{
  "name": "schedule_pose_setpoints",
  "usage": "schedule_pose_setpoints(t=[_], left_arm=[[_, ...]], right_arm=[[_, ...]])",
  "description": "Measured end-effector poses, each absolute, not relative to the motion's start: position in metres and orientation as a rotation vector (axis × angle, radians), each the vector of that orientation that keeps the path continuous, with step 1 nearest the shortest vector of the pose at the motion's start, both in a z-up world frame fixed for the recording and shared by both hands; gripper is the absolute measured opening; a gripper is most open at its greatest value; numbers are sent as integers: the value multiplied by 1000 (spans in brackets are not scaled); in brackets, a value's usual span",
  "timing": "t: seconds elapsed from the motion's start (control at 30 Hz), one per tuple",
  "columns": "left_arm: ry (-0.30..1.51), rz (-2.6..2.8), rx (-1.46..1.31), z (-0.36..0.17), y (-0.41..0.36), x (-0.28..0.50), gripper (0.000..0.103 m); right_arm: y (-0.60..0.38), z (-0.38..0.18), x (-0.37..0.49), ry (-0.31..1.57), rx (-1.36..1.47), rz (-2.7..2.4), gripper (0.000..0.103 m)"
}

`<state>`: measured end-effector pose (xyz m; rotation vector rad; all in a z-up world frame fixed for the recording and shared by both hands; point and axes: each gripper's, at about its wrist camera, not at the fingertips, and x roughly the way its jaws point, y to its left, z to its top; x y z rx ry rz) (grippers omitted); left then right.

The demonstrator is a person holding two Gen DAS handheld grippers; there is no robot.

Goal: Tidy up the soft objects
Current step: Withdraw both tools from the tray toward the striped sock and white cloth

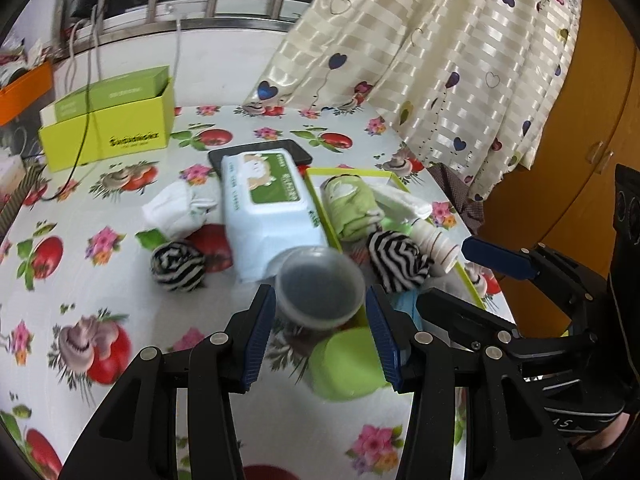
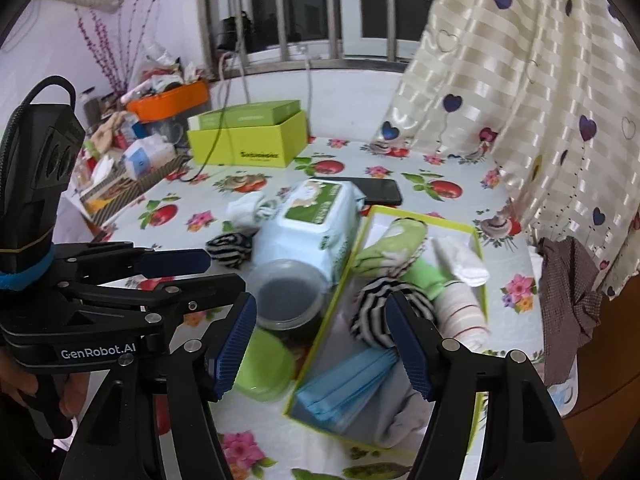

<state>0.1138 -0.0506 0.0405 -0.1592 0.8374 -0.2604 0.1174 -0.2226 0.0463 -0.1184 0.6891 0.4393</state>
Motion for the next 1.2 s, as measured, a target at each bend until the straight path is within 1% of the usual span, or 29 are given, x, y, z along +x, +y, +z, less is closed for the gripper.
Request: schedule_pose_setpoints(t=[0.17, 0.57, 0.9, 1.2], left_arm=[[818, -248, -179, 40, -33, 99, 48], [806, -162, -240, 36, 14, 87, 48], [835, -89, -268, 20, 39, 101, 48], [884, -69, -249, -4, 48, 138, 48]], right_arm=[[-204, 45, 109, 688, -142, 491, 70], [-170, 45, 106, 697, -190, 558, 70], [-163, 46, 114, 703, -191, 553, 70], [-155, 49, 133, 718, -209, 558, 70]])
